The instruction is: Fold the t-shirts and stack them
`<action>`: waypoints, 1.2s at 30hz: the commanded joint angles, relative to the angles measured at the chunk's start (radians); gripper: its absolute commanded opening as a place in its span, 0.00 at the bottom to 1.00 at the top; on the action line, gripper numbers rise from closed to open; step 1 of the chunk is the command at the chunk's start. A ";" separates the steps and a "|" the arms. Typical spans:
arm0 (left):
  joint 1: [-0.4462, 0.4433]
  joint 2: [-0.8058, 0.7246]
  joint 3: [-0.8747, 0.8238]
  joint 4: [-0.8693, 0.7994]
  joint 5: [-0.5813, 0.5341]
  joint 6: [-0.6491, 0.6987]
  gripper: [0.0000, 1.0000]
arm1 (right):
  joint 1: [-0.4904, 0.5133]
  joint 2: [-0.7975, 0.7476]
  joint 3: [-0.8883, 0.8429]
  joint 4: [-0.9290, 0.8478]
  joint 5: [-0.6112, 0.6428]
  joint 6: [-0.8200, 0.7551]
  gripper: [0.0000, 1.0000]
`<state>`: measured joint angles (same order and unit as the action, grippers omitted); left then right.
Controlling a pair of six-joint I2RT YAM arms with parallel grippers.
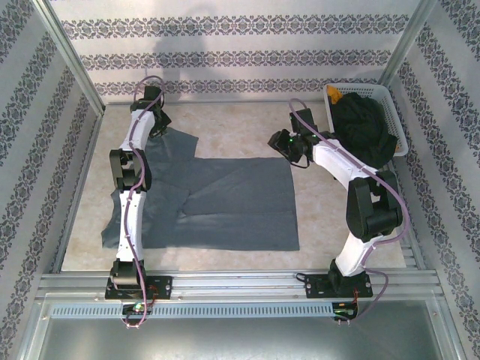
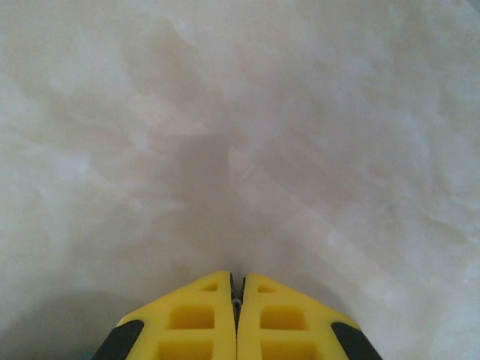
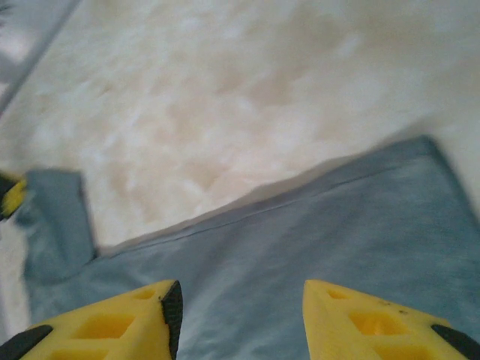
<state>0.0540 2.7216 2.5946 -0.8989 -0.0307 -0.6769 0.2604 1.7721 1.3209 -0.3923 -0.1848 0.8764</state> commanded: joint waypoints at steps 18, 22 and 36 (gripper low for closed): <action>-0.015 -0.351 -0.340 0.060 0.113 0.049 0.00 | -0.046 0.433 0.407 -0.366 0.183 -0.007 0.37; -0.008 -0.376 -0.355 0.057 0.126 0.047 0.00 | -0.046 0.449 0.403 -0.375 0.181 0.010 0.35; 0.015 -0.535 -0.493 0.039 0.167 -0.009 0.00 | -0.044 0.394 0.404 -0.344 0.181 -0.064 0.00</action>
<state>0.0502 2.2826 2.1506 -0.8581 0.1104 -0.6594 0.2180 2.2192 1.7206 -0.7433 -0.0086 0.8566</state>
